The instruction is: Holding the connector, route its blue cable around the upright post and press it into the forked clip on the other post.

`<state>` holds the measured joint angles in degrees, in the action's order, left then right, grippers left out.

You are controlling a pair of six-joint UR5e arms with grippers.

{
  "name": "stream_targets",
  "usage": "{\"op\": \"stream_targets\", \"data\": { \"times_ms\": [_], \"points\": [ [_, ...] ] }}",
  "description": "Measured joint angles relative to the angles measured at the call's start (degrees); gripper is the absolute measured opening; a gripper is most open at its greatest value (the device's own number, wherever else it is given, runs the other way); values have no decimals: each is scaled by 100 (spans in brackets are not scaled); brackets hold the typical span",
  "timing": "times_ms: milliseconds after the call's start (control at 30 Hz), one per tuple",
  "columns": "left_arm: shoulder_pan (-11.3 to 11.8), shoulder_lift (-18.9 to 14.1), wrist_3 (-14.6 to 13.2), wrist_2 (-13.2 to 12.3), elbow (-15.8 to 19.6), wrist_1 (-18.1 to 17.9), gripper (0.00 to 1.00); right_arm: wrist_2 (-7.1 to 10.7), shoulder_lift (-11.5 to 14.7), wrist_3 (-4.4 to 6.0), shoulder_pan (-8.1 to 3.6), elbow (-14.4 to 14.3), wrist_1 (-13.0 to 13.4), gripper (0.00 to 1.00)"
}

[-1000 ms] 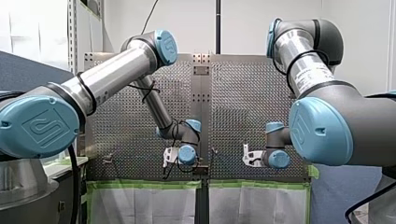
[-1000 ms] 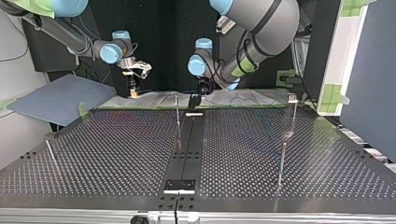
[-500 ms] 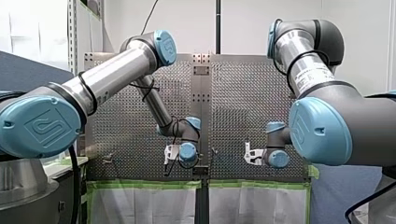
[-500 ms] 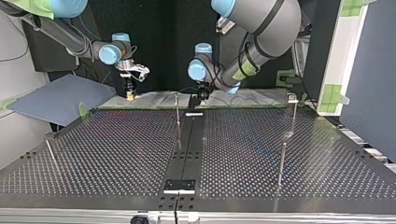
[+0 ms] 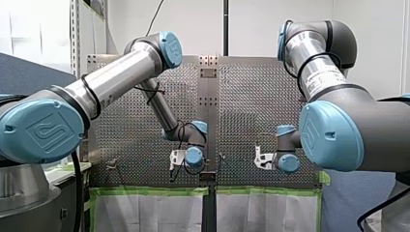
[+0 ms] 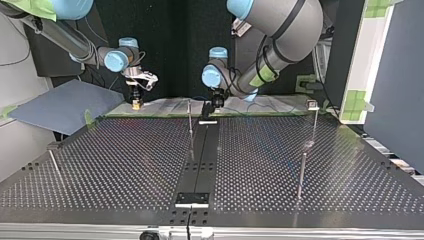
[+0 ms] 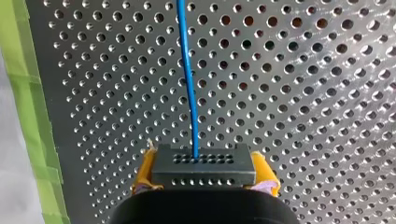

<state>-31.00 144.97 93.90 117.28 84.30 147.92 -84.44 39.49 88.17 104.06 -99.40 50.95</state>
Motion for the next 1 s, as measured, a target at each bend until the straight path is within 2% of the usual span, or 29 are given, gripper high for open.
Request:
{"op": "stream_targets", "data": {
  "times_ms": [300, 567, 667, 800, 1000],
  "points": [
    [5, -1, 155, -299, -49, 304, 25, 38, -6, -6, 2, 2, 13, 0],
    [20, -3, 279, -690, -57, 696, 34, 41, -10, -9, 2, 2, 18, 0],
    [26, -7, 286, -841, -58, 845, 34, 46, -13, -20, 12, 3, -3, 0],
    [53, -40, 272, -1045, -26, 1049, 34, 49, -13, -116, 59, 2, -105, 0],
    [103, -293, 283, -1379, 233, 1383, 34, 2, -11, -374, 116, -11, -350, 0]
  ]
}}
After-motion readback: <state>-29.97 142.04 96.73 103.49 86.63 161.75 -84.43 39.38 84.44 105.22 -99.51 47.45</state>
